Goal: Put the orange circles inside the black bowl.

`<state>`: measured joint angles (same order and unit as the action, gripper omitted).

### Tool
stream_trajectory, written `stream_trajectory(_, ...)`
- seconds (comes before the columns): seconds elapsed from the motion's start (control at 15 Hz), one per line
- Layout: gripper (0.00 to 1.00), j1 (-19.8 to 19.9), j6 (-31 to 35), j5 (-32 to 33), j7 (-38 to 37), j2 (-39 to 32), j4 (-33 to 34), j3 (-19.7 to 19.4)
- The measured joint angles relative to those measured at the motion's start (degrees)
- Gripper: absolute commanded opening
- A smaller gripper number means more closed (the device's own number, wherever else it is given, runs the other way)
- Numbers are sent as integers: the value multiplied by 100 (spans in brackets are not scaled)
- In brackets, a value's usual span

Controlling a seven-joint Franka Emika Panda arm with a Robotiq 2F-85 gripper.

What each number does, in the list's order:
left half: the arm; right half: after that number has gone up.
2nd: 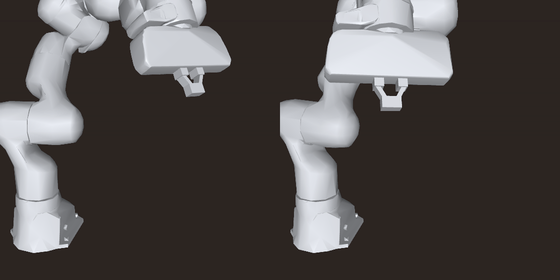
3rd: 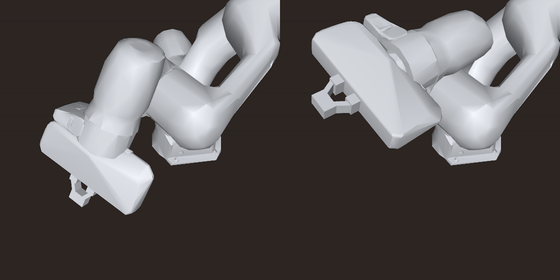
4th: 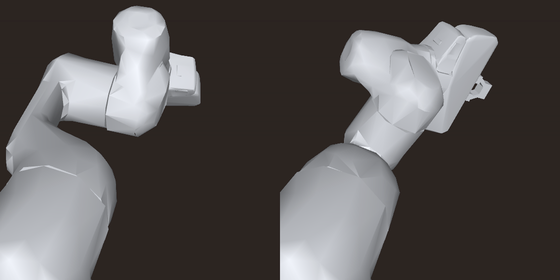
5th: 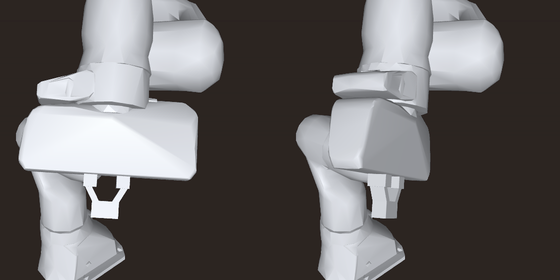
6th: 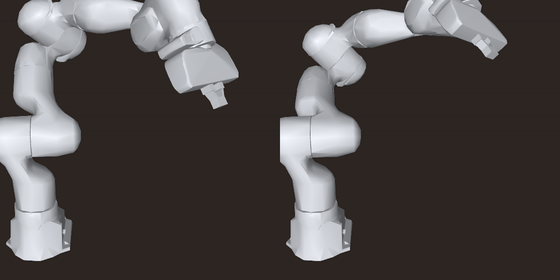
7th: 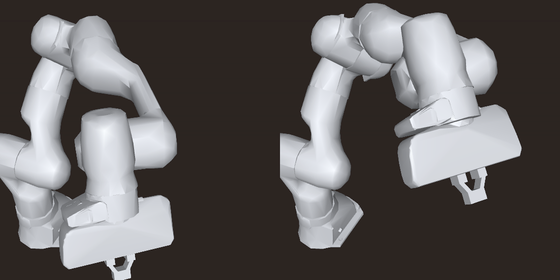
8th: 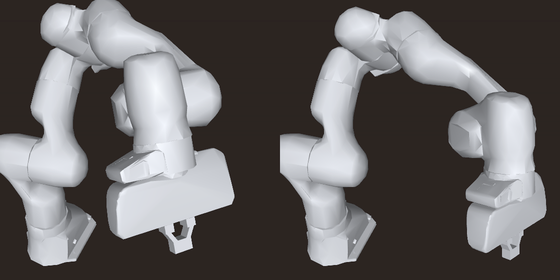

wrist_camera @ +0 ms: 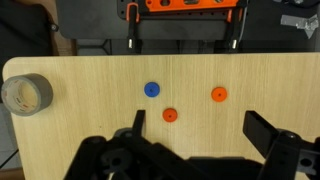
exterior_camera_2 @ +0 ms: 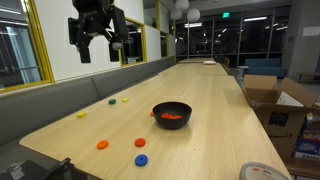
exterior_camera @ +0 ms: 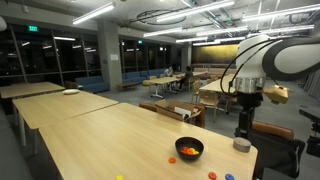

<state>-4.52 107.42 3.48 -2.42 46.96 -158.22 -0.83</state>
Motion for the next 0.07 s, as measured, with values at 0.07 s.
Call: stream_trajectory(0.07, 100, 1, 0, 0, 0, -32, 0, 1)
